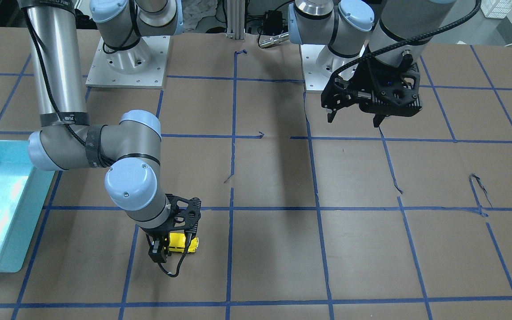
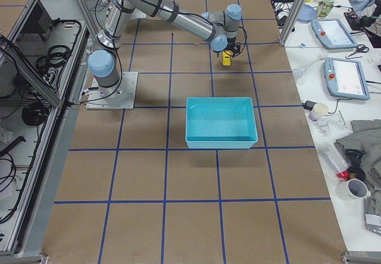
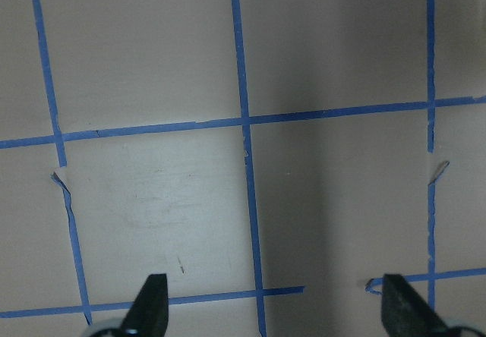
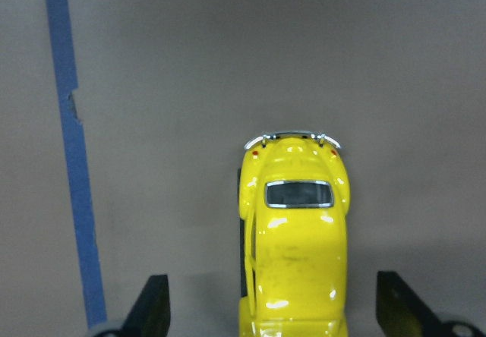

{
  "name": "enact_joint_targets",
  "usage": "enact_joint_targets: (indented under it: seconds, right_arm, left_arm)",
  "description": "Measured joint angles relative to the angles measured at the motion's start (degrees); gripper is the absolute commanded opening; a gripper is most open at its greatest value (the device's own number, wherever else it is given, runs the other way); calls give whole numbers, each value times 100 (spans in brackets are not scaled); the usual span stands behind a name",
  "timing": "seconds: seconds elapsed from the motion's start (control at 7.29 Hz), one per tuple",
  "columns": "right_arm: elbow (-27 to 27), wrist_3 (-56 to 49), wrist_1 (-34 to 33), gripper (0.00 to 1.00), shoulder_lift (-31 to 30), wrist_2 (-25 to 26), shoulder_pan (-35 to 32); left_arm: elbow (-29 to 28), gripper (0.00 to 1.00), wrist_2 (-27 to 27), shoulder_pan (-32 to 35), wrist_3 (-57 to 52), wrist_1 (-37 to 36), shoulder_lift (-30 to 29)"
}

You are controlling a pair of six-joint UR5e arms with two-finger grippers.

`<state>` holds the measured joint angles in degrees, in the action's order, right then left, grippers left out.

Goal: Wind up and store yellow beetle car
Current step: 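Lower the right gripper and grasp the yellow car, then carry the car with the right gripper into the light-blue bin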

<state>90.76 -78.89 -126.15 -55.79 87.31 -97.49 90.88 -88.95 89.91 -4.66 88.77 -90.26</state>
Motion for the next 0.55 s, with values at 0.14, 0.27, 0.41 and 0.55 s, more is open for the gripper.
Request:
enact_joint_targets:
  seconds: [0.14,0.27,0.41,0.55]
  right_arm:
    - [-9,-17,-22,2,27,-88,-31]
    - [-12,-42,-27,0,34,-135,-56]
    - [-17,-52,-24,0,25,-148,-69]
    - [-20,-51,-15,0,-19,-106,-72]
  left_arm:
    - [0,100,0,-2,0,0,0]
    - [0,100,0,-6,0,0,0]
    - [0,100,0,-7,0,0,0]
    - [0,100,-2,-8,0,0,2]
